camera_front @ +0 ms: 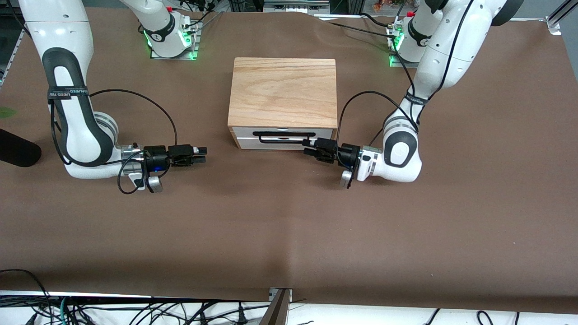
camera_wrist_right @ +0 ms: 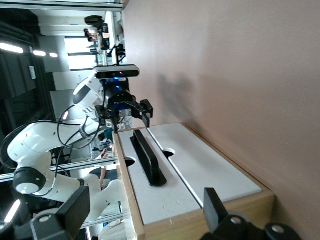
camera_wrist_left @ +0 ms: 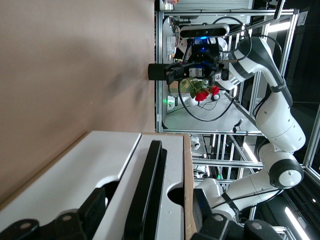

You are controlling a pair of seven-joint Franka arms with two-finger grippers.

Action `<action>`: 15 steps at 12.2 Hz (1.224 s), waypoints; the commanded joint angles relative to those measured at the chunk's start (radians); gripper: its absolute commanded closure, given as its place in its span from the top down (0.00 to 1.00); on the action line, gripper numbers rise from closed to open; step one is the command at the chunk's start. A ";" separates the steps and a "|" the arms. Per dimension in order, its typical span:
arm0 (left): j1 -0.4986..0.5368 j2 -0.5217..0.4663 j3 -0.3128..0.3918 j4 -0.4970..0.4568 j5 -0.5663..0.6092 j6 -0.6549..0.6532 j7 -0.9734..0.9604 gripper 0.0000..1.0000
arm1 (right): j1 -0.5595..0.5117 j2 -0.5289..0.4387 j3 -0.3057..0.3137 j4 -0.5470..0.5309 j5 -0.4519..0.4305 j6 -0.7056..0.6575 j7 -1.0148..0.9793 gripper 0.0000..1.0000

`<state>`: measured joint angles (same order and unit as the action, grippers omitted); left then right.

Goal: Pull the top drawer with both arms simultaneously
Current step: 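Close both grippers on the ends of the black drawer handle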

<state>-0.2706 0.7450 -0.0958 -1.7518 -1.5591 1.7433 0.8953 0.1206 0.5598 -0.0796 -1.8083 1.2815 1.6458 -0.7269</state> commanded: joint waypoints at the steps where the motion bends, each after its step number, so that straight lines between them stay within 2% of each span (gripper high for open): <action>1: 0.001 -0.096 -0.015 -0.118 -0.029 0.044 0.040 0.71 | 0.016 -0.003 0.030 -0.034 0.088 -0.006 -0.054 1.00; 2: -0.001 -0.093 -0.015 -0.121 -0.027 0.045 0.040 0.67 | 0.033 0.012 0.034 -0.034 0.132 -0.006 -0.092 1.00; 3: -0.004 -0.088 -0.015 -0.118 -0.027 0.048 0.040 0.57 | 0.054 0.031 0.034 -0.034 0.181 -0.006 -0.133 1.00; 4: -0.004 -0.087 -0.015 -0.115 -0.027 0.048 0.040 0.42 | 0.066 0.047 0.034 -0.034 0.226 -0.009 -0.162 1.00; 5: -0.004 -0.084 -0.015 -0.115 -0.027 0.048 0.040 0.37 | 0.080 0.060 0.034 -0.034 0.263 -0.009 -0.170 1.00; 7: -0.007 -0.067 -0.015 -0.112 -0.027 0.048 0.045 0.15 | 0.108 0.092 0.034 -0.029 0.321 -0.006 -0.181 1.00; 13: -0.010 -0.061 -0.015 -0.107 -0.027 0.048 0.054 0.00 | 0.171 0.147 0.035 -0.031 0.421 -0.001 -0.227 1.00; 15: -0.009 -0.061 -0.015 -0.104 -0.027 0.048 0.054 0.00 | 0.192 0.156 0.035 -0.034 0.432 -0.004 -0.226 1.00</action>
<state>-0.2721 0.6977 -0.1085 -1.8410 -1.5634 1.7937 0.9299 0.2935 0.7106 -0.0450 -1.8352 1.6845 1.6429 -0.9362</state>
